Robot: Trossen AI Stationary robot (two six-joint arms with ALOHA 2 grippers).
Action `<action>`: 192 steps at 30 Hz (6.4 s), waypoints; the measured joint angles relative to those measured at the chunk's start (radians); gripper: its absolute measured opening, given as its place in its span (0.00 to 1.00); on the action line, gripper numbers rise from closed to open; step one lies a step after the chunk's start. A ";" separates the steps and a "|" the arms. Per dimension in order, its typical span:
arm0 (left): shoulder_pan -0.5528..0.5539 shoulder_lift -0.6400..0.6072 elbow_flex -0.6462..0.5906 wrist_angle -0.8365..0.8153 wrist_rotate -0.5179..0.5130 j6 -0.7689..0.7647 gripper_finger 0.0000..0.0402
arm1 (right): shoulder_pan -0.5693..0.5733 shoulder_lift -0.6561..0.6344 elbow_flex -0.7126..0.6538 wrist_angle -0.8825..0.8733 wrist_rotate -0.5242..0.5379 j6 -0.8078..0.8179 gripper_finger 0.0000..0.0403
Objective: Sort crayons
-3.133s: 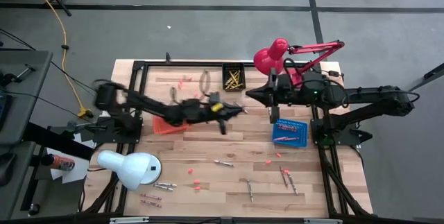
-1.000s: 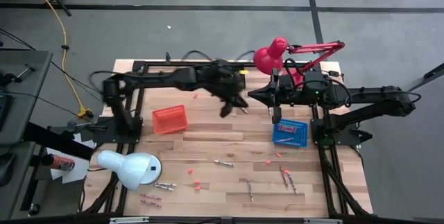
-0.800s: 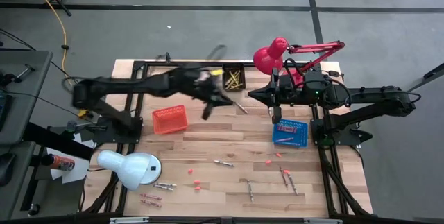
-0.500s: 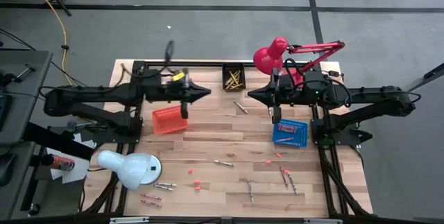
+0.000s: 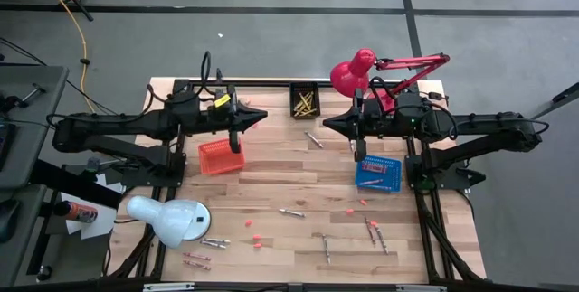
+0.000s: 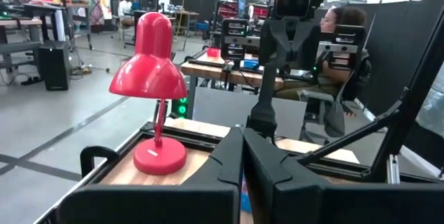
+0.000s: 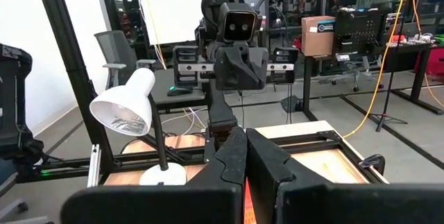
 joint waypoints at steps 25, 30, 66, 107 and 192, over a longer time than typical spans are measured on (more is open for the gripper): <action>0.002 0.000 0.000 -0.001 0.000 0.002 0.00 | 0.587 0.374 0.000 -0.911 -0.248 1.295 0.00; 0.002 0.000 0.000 -0.001 0.000 0.002 0.00 | 0.690 0.468 0.000 -0.859 -0.229 1.547 0.01; 0.002 0.000 0.000 -0.002 0.001 0.002 0.00 | 0.695 0.726 0.004 -0.816 -0.211 1.723 0.11; -0.008 0.000 0.000 0.000 0.001 -0.112 0.00 | -0.073 0.473 0.000 0.407 -0.108 0.061 0.00; -0.006 0.000 0.000 -0.007 -0.006 -0.042 0.00 | 0.109 -0.108 -0.101 -0.985 0.092 0.446 0.51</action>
